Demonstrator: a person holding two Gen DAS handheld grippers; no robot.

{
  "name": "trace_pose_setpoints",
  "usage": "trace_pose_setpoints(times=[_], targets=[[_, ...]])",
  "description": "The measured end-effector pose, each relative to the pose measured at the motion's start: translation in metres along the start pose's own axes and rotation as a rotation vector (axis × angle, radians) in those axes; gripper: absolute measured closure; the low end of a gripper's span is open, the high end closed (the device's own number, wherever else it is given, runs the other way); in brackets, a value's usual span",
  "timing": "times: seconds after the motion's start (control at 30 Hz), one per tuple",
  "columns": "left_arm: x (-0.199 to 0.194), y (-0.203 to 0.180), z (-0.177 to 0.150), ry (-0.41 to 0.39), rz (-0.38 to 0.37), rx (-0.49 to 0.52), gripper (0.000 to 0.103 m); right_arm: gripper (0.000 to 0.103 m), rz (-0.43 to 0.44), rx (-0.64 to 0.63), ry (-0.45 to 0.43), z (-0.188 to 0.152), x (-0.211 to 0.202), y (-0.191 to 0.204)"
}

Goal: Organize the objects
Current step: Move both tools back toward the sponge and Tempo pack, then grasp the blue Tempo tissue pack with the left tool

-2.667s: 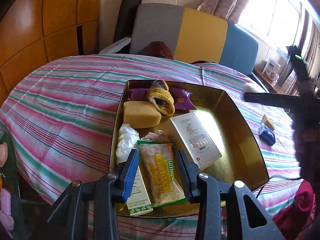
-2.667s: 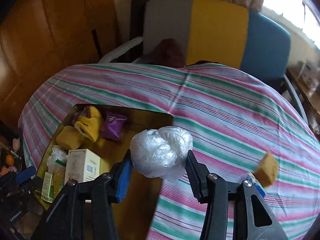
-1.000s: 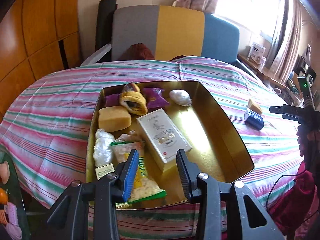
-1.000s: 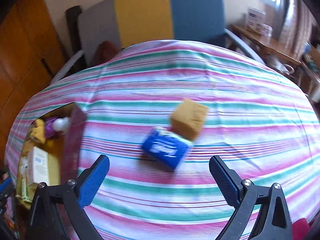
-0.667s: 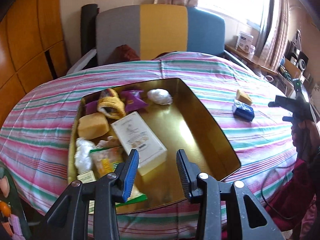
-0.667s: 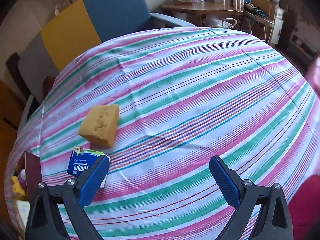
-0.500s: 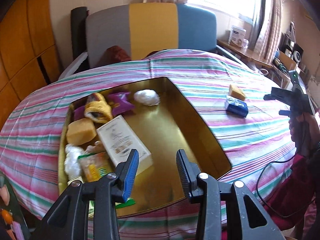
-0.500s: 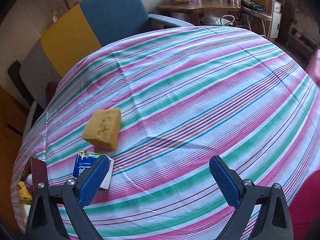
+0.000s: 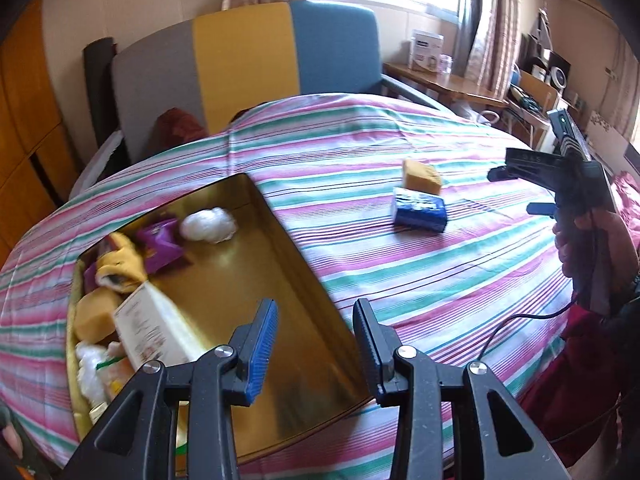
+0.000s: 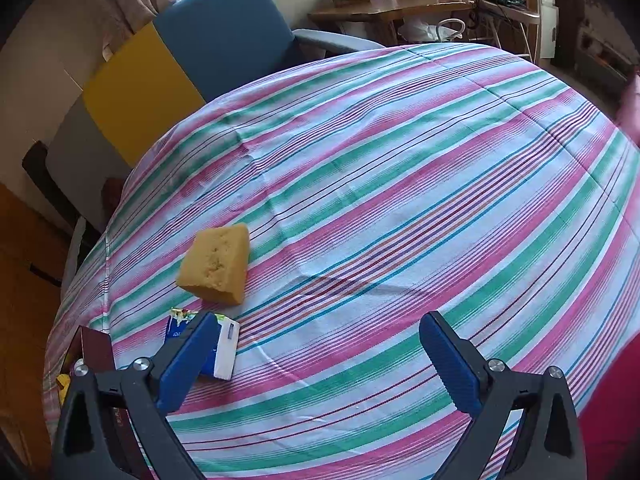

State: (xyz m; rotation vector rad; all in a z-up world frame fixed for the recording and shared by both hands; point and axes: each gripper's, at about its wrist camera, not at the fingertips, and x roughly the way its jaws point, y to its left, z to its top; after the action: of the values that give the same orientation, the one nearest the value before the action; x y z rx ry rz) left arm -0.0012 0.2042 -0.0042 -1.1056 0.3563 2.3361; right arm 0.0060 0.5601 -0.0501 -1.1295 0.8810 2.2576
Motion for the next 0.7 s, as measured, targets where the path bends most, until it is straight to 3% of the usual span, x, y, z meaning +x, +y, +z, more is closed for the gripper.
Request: trace_pose_setpoints(times=[0.43, 0.7], targets=[[0.048, -0.043, 0.030, 0.097, -0.109, 0.008, 0.064, 0.001, 0.050, 0.042, -0.004, 0.003, -0.003, -0.005], [0.094, -0.070, 0.051, 0.216, -0.255, -0.066, 0.064, 0.001, 0.071, 0.066, -0.003, 0.003, -0.004, -0.008]])
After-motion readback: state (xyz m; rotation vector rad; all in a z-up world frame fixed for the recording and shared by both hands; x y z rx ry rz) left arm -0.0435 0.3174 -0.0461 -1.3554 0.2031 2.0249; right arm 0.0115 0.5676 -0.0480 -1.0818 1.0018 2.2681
